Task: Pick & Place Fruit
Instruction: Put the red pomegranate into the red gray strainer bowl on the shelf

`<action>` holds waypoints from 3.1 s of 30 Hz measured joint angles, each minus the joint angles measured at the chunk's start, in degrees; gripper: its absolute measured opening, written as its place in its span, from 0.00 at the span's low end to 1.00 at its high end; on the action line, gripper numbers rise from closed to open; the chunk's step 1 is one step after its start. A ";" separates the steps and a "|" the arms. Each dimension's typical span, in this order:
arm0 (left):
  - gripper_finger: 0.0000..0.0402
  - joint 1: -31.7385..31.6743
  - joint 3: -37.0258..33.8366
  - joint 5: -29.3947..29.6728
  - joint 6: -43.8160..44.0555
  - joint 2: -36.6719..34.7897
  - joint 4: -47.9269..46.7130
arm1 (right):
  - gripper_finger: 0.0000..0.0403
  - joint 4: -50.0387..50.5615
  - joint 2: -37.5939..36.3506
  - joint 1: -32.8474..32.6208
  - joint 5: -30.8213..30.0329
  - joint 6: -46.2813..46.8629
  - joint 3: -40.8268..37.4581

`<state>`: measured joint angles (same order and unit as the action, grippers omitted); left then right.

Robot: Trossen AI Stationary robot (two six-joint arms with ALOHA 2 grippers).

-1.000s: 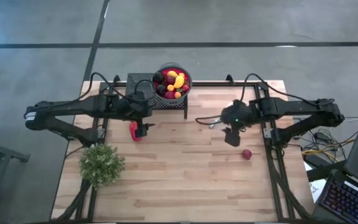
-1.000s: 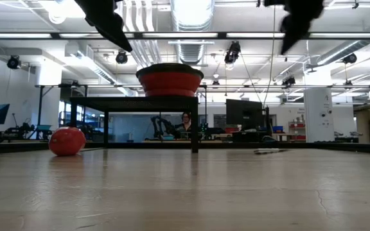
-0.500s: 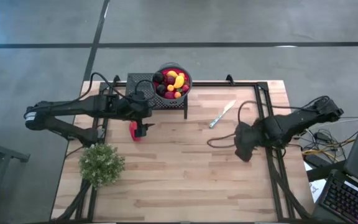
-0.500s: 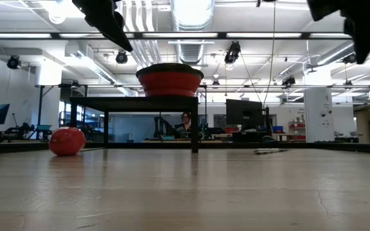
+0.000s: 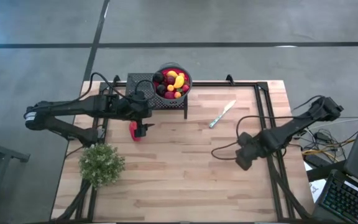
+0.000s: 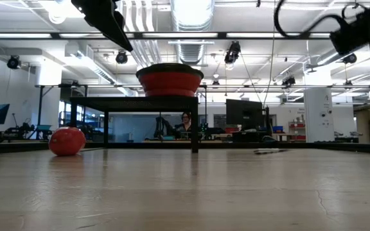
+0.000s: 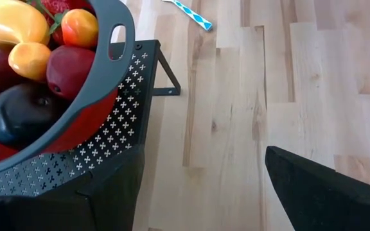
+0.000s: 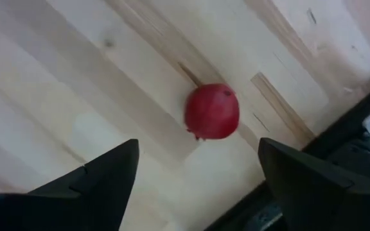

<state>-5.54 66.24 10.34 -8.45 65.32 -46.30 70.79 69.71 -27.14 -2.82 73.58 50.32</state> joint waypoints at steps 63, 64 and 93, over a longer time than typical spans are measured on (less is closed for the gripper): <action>0.82 0.00 0.03 0.01 0.81 -0.01 0.44 | 0.47 -30.10 -0.70 2.78 4.48 -13.10 -12.63; 0.82 0.00 0.04 0.01 0.58 -0.01 0.46 | 0.48 -31.22 -0.70 2.99 4.21 -14.61 -11.59; 0.82 3.46 -0.02 0.21 -34.95 4.89 31.85 | 0.49 -61.62 -0.25 19.40 3.12 -63.31 7.71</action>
<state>-2.08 66.22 10.55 -43.40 70.21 -14.45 9.17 69.46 -7.74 0.30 10.27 58.02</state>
